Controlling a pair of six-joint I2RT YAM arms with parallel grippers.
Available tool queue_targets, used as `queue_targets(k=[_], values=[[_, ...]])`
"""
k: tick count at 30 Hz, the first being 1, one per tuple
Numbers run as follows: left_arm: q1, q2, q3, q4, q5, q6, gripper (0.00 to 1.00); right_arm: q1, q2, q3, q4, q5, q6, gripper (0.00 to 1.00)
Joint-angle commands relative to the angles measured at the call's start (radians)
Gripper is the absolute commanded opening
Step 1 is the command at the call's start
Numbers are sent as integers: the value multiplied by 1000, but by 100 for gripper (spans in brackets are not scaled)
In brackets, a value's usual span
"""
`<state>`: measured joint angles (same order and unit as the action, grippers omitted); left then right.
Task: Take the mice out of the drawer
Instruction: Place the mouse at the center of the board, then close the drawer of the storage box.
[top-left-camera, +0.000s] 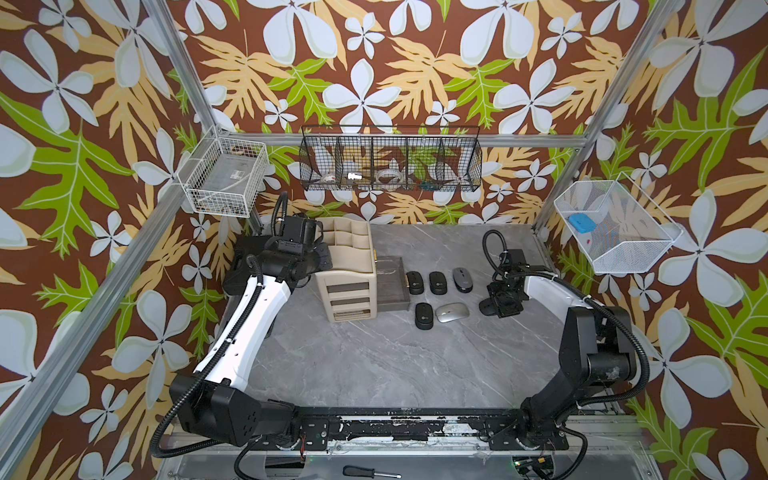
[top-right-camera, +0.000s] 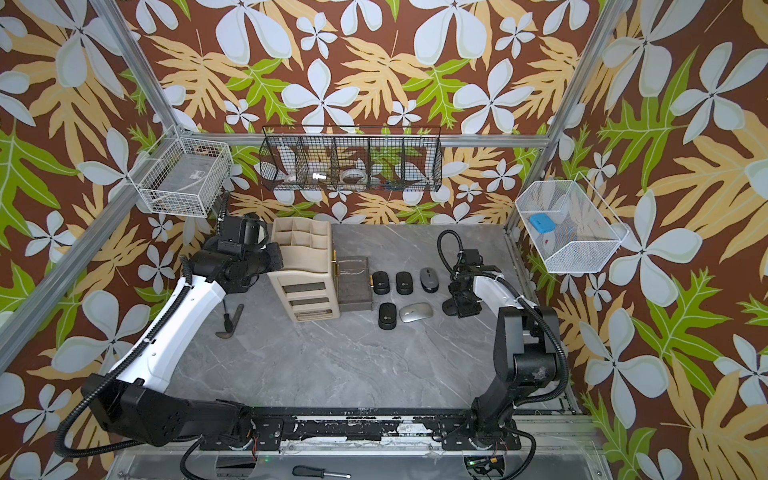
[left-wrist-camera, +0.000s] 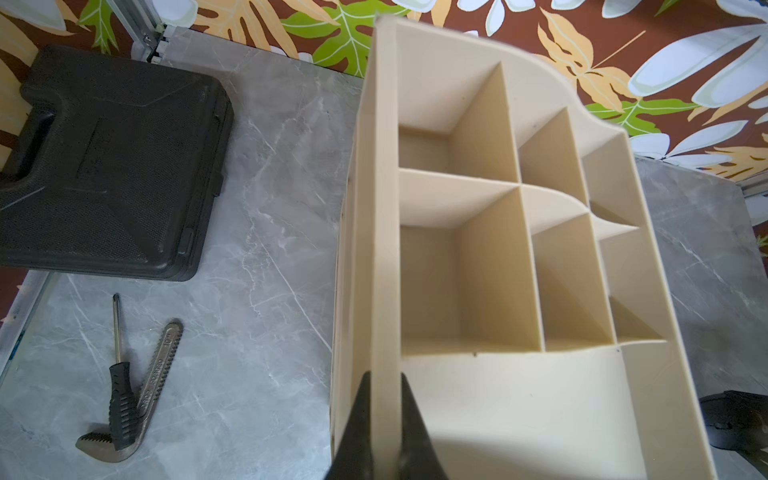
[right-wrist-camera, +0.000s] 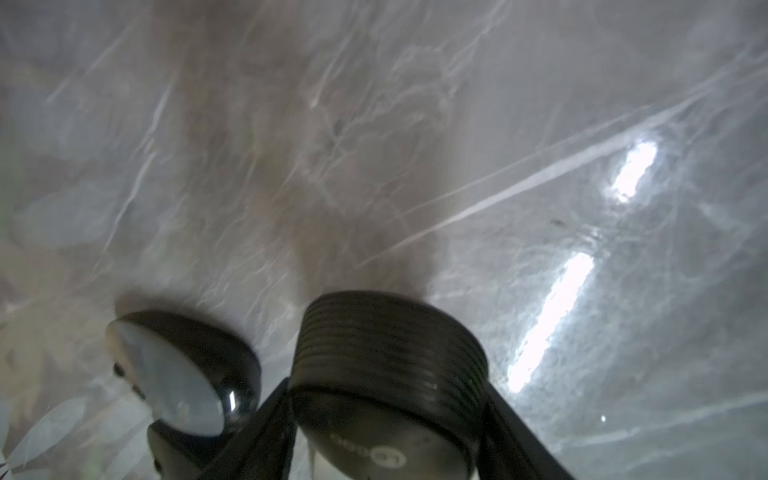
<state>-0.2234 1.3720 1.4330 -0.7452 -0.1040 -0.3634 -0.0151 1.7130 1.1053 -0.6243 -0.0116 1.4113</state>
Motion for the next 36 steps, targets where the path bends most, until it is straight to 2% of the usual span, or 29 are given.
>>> queue_targets(k=[1,7,10,11,14,16,20,25,27,30,33,36], values=[[2,-14,6,28,1,23,0,-14,26,-15,61,-30,-42,64],[4,-17,20,12,-3,35,0,-17,70,-50,105,-62,-39,71],[6,-17,10,17,-6,35,0,-12,54,-31,77,-56,-42,89],[6,-15,9,17,-5,34,0,-7,38,-19,68,-55,-49,92],[6,-13,8,17,-7,33,0,24,-9,46,26,-26,-94,93],[6,-16,6,20,-8,33,0,80,-25,123,-11,22,-164,92],[14,-32,-1,9,-25,48,0,173,-10,208,12,-46,-314,85],[59,-66,-48,32,48,58,0,301,31,289,22,-93,-514,77],[62,-74,-61,38,55,62,0,334,50,308,23,-88,-584,68],[68,-81,-78,44,57,64,0,372,78,261,111,-205,-631,56],[76,-80,-84,49,70,63,0,460,127,302,92,-153,-692,44],[76,-74,-85,54,81,59,0,492,184,328,95,-150,-701,36]])
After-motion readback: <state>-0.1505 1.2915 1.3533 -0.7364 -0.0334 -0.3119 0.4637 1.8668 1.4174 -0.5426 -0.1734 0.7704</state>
